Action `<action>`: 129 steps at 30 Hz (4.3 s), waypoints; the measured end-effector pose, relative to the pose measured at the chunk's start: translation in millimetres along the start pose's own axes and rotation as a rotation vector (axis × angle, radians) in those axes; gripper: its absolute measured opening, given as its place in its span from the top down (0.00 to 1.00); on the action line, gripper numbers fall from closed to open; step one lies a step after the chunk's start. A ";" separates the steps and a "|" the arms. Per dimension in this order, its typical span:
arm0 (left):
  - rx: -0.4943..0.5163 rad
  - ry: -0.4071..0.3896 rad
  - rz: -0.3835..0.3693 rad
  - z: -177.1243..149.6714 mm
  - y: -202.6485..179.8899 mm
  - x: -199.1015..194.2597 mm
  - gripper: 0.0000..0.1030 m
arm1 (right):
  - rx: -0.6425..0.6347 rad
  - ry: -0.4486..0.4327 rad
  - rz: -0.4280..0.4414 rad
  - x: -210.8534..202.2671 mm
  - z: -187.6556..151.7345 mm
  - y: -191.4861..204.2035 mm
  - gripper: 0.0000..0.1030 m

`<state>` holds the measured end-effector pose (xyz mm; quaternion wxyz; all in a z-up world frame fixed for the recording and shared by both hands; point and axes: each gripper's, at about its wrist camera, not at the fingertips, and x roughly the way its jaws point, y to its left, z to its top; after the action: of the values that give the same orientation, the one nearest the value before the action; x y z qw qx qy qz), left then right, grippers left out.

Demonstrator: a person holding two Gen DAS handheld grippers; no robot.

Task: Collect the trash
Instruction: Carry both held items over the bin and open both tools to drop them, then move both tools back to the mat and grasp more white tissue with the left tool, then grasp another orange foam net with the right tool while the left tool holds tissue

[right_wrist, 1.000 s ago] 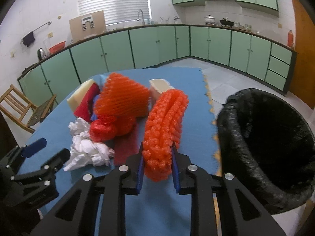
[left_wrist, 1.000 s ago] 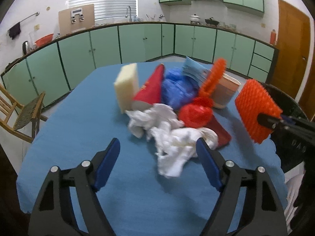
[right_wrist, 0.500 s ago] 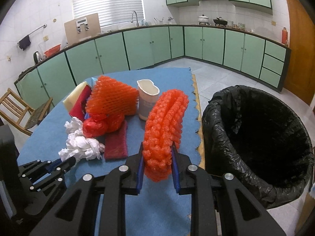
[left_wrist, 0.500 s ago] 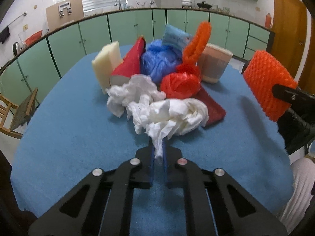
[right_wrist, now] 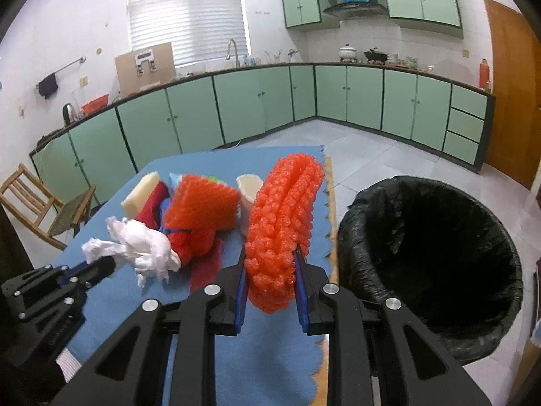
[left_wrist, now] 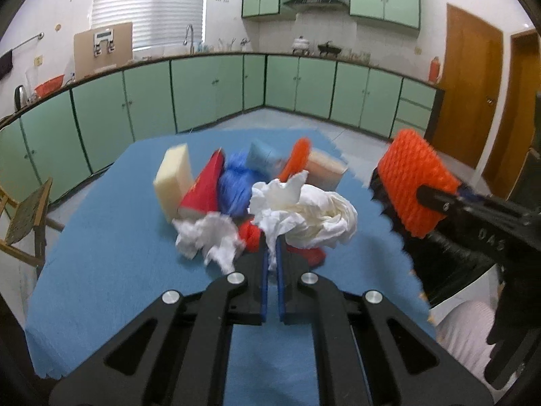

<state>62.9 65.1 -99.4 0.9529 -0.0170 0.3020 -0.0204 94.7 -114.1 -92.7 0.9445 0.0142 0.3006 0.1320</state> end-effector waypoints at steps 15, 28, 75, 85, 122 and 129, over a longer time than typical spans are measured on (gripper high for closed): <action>0.075 -0.081 -0.186 56.3 -86.9 25.7 0.97 | 0.098 -0.070 -0.189 -43.9 28.5 -106.0 0.77; 0.131 -0.024 -0.287 74.9 -197.5 106.6 0.97 | 0.164 -0.022 -0.288 -27.4 19.0 -188.5 0.77; -0.031 -0.123 0.158 40.0 10.4 19.1 0.31 | 0.157 -0.159 -0.199 -14.0 12.9 -50.3 0.06; -0.090 -0.046 0.227 11.0 59.1 38.9 0.33 | 0.055 -0.156 -0.142 21.3 3.0 25.4 0.08; -0.099 -0.018 0.195 2.3 77.8 32.7 0.91 | -0.045 -0.090 -0.013 59.1 8.7 75.2 0.18; -0.108 -0.053 0.242 10.8 93.1 24.8 0.91 | -0.054 -0.081 0.006 74.1 16.1 95.7 0.22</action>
<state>92.0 157.0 -109.0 0.9537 -0.0321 0.2774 0.1115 139.0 -1.8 -111.1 0.9555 -0.0050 0.2584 0.1421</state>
